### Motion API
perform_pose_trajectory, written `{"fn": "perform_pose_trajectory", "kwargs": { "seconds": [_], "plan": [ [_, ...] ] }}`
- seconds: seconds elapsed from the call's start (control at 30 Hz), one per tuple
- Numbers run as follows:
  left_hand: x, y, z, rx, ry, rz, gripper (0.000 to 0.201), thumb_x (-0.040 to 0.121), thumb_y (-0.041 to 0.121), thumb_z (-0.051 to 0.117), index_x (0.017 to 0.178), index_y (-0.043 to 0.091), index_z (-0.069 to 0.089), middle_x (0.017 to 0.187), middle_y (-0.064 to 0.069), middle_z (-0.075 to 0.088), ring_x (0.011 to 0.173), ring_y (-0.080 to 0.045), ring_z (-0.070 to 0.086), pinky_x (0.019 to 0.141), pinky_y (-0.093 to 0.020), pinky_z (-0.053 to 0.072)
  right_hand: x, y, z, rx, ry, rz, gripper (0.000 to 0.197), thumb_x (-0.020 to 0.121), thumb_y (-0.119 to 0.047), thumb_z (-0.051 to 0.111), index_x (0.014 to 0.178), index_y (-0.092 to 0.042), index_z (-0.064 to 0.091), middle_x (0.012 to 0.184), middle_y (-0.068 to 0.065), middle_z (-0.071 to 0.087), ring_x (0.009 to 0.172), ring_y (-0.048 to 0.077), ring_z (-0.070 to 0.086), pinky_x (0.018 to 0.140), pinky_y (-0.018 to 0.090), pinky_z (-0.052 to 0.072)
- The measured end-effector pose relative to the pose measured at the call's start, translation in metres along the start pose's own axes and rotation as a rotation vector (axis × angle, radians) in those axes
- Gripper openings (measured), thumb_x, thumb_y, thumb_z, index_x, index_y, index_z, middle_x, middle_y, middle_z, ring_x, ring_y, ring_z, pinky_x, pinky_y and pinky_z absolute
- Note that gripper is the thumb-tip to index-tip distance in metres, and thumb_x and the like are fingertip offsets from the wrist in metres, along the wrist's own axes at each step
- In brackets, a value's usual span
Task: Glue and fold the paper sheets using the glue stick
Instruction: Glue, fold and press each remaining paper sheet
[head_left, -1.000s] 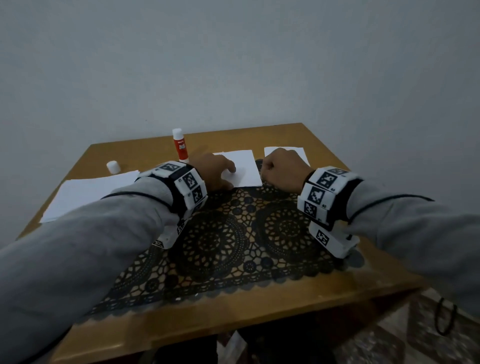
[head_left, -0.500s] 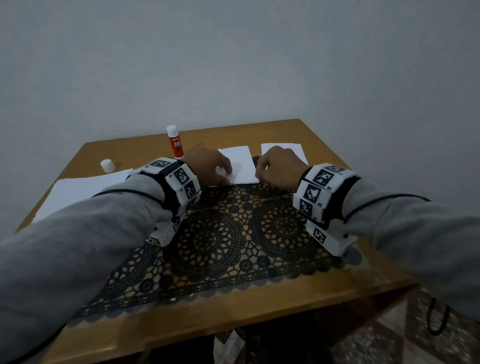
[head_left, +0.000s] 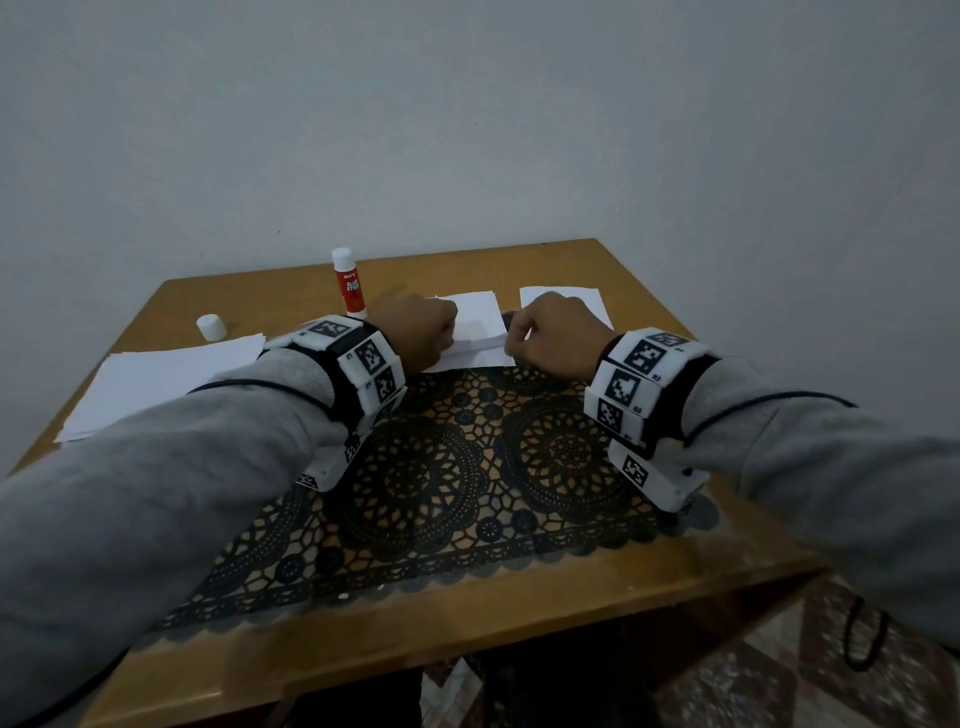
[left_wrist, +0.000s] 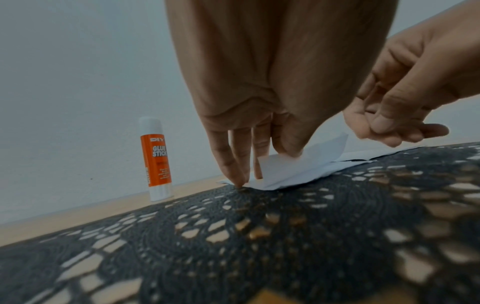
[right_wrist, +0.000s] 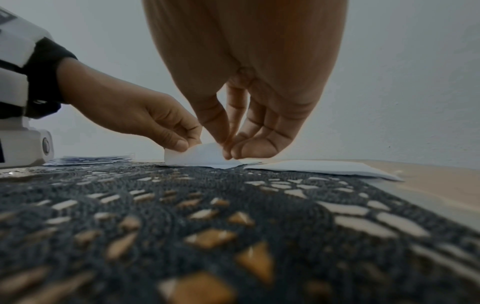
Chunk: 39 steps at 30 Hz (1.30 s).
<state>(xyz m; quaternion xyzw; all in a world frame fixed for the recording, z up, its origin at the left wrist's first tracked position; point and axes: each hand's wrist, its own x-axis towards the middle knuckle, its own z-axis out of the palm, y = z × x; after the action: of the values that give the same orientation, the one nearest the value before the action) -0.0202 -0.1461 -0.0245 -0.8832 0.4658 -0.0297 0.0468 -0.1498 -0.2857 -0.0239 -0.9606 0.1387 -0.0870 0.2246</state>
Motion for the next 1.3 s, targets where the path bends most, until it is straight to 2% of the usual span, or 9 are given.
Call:
{"fn": "perform_pose_trajectory", "kwargs": {
  "seconds": [0.13, 0.4, 0.5, 0.57, 0.63, 0.7, 0.8, 1.0, 1.3],
  "plan": [
    [-0.004, 0.002, -0.003, -0.05, 0.018, 0.006, 0.017, 0.092, 0.016, 0.052, 0.079, 0.022, 0.043, 0.082, -0.001, 0.058, 0.084, -0.022, 0.053, 0.094, -0.042, 0.043, -0.002, -0.001, 0.0, -0.078, -0.12, -0.027, 0.026, 0.091, -0.01, 0.059, 0.115, -0.013, 0.071, 0.127, 0.004, 0.063, 0.116, 0.019, 0.056, 0.083, 0.015, 0.033],
    [-0.029, -0.002, -0.018, -0.102, 0.077, 0.107, 0.014, 0.093, 0.007, 0.051, 0.092, 0.017, 0.041, 0.095, -0.012, 0.06, 0.083, -0.024, 0.052, 0.07, -0.034, 0.045, -0.002, -0.001, -0.001, -0.081, -0.13, -0.034, 0.027, 0.091, -0.01, 0.06, 0.116, -0.014, 0.071, 0.129, 0.004, 0.062, 0.117, 0.02, 0.055, 0.084, 0.016, 0.033],
    [-0.05, -0.007, -0.024, -0.108, 0.073, 0.138, 0.015, 0.092, 0.008, 0.053, 0.105, 0.014, 0.05, 0.098, -0.007, 0.064, 0.085, -0.015, 0.047, 0.078, -0.036, 0.048, -0.004, -0.003, -0.002, -0.087, -0.136, -0.026, 0.028, 0.091, -0.01, 0.058, 0.115, -0.014, 0.071, 0.124, 0.004, 0.064, 0.11, 0.017, 0.057, 0.079, 0.017, 0.033],
    [-0.066, -0.008, -0.028, -0.101, 0.04, 0.16, 0.031, 0.093, 0.007, 0.052, 0.123, 0.014, 0.052, 0.099, -0.001, 0.066, 0.088, -0.012, 0.045, 0.087, -0.031, 0.042, -0.005, -0.004, -0.003, -0.081, -0.137, -0.013, 0.027, 0.091, -0.01, 0.058, 0.115, -0.015, 0.071, 0.123, 0.005, 0.064, 0.107, 0.017, 0.057, 0.077, 0.018, 0.034],
    [-0.082, -0.009, -0.03, -0.114, 0.04, 0.192, 0.035, 0.094, 0.006, 0.05, 0.128, 0.014, 0.055, 0.101, 0.001, 0.068, 0.093, -0.014, 0.055, 0.097, -0.029, 0.033, -0.005, -0.004, -0.002, -0.082, -0.142, -0.009, 0.026, 0.091, -0.01, 0.059, 0.113, -0.015, 0.071, 0.123, 0.005, 0.063, 0.107, 0.018, 0.057, 0.077, 0.019, 0.034],
    [-0.096, -0.013, -0.03, -0.144, 0.047, 0.21, 0.032, 0.093, 0.006, 0.05, 0.122, 0.015, 0.063, 0.105, -0.001, 0.068, 0.1, -0.017, 0.06, 0.101, -0.03, 0.034, -0.005, -0.004, -0.001, -0.081, -0.143, -0.009, 0.024, 0.09, -0.011, 0.059, 0.111, -0.016, 0.072, 0.123, 0.005, 0.063, 0.105, 0.017, 0.056, 0.078, 0.021, 0.035],
    [-0.115, -0.02, -0.027, -0.157, 0.031, 0.216, 0.025, 0.091, 0.01, 0.055, 0.108, 0.018, 0.071, 0.105, -0.001, 0.065, 0.099, -0.018, 0.058, 0.092, -0.031, 0.044, -0.003, -0.001, -0.001, -0.072, -0.144, -0.004, 0.024, 0.089, -0.011, 0.06, 0.108, -0.018, 0.072, 0.122, 0.004, 0.064, 0.095, 0.012, 0.051, 0.079, 0.023, 0.036],
    [-0.147, -0.04, -0.009, -0.288, 0.144, 0.225, 0.02, 0.082, 0.007, 0.066, 0.082, 0.026, 0.072, 0.102, 0.001, 0.056, 0.1, -0.013, 0.046, 0.086, -0.026, 0.037, -0.001, 0.001, 0.001, -0.056, -0.135, -0.01, 0.024, 0.088, -0.01, 0.061, 0.106, -0.018, 0.073, 0.118, 0.004, 0.065, 0.092, 0.012, 0.05, 0.078, 0.025, 0.037],
    [-0.159, -0.059, 0.0, -0.372, 0.142, 0.115, 0.031, 0.081, 0.006, 0.071, 0.072, 0.035, 0.067, 0.111, 0.005, 0.047, 0.102, -0.011, 0.044, 0.086, -0.023, 0.041, 0.0, 0.004, 0.002, -0.033, -0.12, -0.019, 0.023, 0.089, -0.011, 0.061, 0.107, -0.018, 0.073, 0.12, 0.003, 0.064, 0.092, 0.01, 0.049, 0.079, 0.023, 0.035]
  ]
}}
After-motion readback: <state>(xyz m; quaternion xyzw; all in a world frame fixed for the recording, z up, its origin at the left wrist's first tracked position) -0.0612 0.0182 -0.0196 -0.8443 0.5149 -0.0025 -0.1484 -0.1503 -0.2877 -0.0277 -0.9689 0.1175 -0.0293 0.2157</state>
